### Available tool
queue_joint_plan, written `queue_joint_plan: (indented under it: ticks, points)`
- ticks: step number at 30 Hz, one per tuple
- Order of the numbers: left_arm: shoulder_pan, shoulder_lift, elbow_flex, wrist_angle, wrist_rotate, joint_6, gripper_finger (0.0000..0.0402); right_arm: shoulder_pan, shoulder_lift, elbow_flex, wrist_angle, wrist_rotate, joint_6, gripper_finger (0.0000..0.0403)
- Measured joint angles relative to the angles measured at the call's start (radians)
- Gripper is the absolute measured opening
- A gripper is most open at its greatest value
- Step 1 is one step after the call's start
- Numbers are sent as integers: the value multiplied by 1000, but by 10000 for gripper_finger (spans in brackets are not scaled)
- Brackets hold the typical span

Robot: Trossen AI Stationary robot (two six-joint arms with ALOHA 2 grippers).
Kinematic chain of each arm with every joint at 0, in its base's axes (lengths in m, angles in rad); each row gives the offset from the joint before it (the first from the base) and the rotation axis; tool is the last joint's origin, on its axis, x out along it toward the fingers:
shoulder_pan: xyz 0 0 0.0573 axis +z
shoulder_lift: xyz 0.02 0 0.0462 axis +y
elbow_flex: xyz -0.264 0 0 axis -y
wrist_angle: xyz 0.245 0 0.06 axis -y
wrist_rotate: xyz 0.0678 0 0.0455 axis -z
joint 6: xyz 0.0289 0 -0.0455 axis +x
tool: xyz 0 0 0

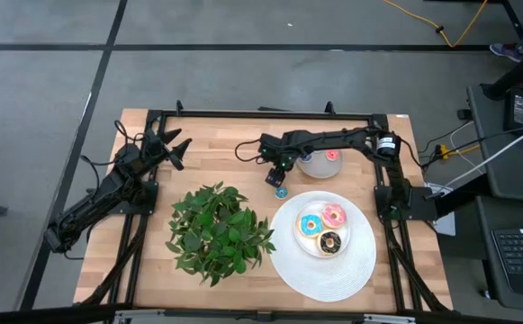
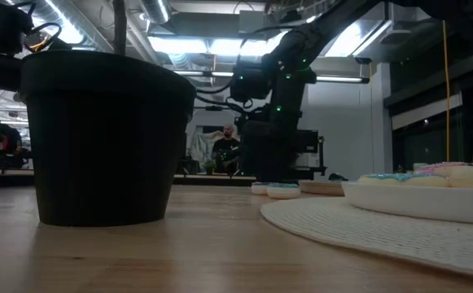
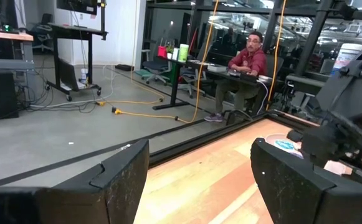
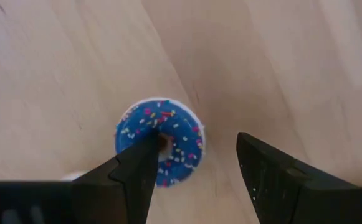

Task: Pick & Place donuts
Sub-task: Put the small dark blue donut onto the gray plate

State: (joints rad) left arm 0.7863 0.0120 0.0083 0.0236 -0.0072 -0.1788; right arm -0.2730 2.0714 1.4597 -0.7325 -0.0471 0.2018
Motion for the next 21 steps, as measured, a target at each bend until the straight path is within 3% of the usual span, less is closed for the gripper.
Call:
queue_joint_plan:
  ticks: [7, 21]
  points:
    - [0, 1, 0, 3, 0, 0, 270, 2, 5, 0, 11, -3, -1, 198]
    - [0, 1, 0, 3, 0, 0, 270, 3, 0, 0, 1, -7, 3, 63]
